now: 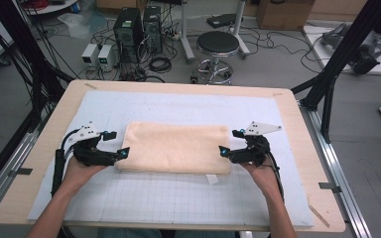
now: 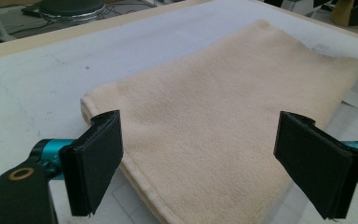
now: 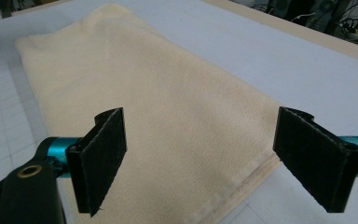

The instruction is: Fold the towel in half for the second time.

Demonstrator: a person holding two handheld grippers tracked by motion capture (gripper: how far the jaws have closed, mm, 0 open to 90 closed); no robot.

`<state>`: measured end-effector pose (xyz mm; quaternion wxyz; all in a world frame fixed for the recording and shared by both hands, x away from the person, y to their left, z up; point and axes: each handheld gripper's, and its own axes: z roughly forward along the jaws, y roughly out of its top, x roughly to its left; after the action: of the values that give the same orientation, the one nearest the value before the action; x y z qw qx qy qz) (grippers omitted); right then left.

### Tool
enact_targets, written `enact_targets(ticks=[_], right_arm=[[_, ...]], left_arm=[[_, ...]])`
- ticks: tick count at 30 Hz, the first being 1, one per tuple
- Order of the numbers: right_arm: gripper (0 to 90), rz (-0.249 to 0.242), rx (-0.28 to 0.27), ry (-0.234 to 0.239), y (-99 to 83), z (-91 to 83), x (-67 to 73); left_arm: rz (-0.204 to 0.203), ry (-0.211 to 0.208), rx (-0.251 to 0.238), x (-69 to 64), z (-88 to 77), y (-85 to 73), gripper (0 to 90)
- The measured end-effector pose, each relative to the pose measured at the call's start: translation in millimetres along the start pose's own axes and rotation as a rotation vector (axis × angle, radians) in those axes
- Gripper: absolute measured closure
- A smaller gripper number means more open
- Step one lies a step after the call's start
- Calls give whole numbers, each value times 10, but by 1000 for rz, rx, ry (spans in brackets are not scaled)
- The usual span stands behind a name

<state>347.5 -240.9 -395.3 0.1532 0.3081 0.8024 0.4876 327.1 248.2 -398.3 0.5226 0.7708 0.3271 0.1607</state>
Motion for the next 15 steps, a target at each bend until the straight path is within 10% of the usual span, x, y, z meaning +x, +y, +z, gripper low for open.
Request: enact_targets(ticks=[15], right_arm=[[130, -16, 11, 4, 17, -52, 81]], left_arm=[[18, -3, -6, -47, -95, -26, 158]])
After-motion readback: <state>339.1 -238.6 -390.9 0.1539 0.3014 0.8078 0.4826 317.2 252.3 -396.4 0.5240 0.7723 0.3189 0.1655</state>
